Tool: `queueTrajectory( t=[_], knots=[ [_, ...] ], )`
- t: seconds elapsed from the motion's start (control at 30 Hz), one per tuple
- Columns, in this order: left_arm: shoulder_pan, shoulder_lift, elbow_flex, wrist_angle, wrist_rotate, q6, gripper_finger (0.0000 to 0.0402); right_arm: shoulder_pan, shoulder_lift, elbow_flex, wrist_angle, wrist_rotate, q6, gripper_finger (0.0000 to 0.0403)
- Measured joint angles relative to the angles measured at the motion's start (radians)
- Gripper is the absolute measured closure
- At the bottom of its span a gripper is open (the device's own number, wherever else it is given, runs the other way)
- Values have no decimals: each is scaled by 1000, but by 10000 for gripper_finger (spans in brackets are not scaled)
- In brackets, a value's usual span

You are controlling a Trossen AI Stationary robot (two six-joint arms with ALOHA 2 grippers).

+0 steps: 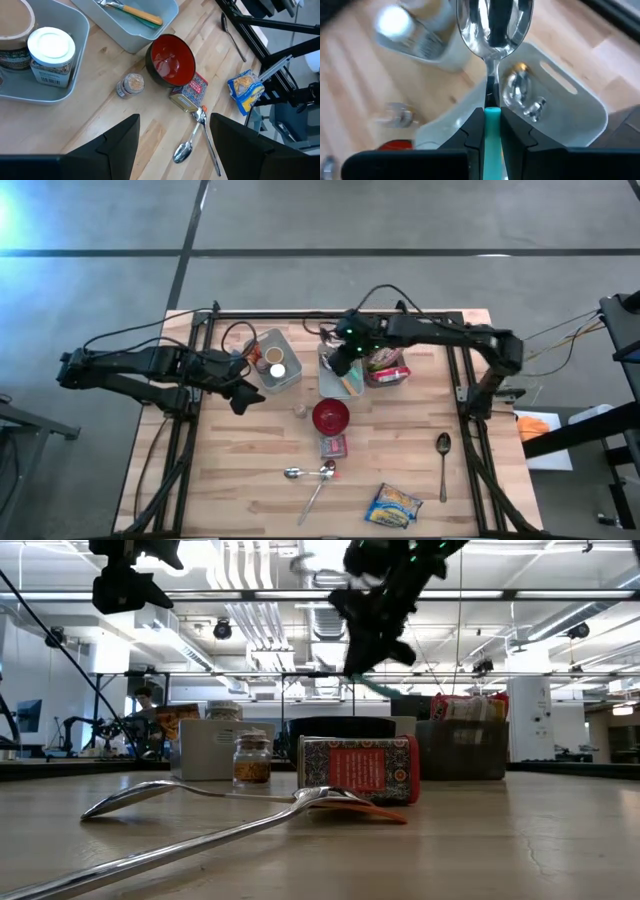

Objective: Pick & Place Food Item
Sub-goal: Put the light blue spoon into the right white bin

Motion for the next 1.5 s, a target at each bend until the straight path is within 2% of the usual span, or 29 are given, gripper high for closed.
queueTrajectory(
  t=[0.2,0.6,1.03,1.2,1.5],
  knots=[
    [0,0,0,-9,0,0,156,-14,148,119,-181,-17,73,373],
    [0,0,-2,-10,0,1,156,-17,292,189,-207,-65,35,373],
    [0,0,-2,-11,0,1,156,-55,298,178,-194,-65,38,373],
    [0,0,-2,-11,0,1,156,-52,298,173,-203,-114,42,373],
    [0,0,-2,-11,0,1,156,-41,298,145,-213,-141,68,373]
  ],
)
